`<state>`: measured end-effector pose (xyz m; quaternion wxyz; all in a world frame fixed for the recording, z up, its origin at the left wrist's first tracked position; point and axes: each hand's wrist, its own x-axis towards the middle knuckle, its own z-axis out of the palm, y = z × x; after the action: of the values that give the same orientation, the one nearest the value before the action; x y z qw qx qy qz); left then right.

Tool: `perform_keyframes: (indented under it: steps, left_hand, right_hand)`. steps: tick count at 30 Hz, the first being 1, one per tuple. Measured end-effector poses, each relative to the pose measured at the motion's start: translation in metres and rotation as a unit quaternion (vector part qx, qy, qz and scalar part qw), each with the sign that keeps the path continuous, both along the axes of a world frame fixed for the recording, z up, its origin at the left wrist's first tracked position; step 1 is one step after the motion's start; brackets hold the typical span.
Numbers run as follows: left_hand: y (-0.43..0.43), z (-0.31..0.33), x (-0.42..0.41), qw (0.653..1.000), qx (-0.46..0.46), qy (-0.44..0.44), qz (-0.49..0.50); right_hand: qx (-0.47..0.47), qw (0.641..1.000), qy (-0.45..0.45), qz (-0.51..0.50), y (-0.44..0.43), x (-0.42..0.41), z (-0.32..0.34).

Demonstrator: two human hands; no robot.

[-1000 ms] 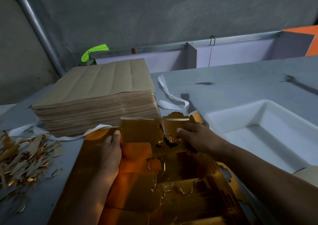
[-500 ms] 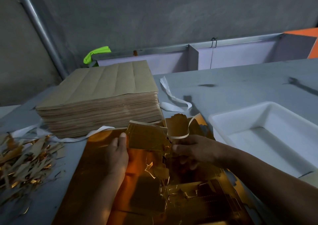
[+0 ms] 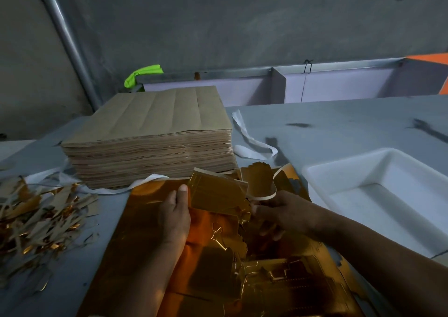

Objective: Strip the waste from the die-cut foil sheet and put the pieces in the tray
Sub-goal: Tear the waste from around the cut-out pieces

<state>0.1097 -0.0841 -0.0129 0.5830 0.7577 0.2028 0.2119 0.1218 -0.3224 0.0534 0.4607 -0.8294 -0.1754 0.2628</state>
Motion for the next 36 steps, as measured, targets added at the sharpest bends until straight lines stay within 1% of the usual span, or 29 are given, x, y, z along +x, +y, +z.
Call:
perform_keyframes:
  steps: [8, 18, 28, 36]
  left_hand:
    - [-0.0018, 0.0046, -0.0018, 1.0, 0.013, -0.008, 0.001]
    - [-0.0014, 0.0026, 0.0, 0.999, 0.035, 0.003, -0.003]
    - [-0.003, 0.0026, -0.0004, 0.999, 0.031, 0.009, -0.012]
    - [-0.0038, 0.0041, -0.0003, 0.999, 0.037, 0.01, -0.013]
  right_hand:
    - [0.013, 0.999, -0.029, -0.02, 0.0051, -0.0032, 0.0005]
    - [0.008, 0.998, -0.021, -0.054, 0.0031, 0.0001, 0.0002]
    - [-0.03, 0.998, -0.036, -0.035, 0.0006, -0.0003, 0.0006]
    - [-0.032, 0.998, -0.04, -0.047, 0.0005, 0.0005, 0.0022]
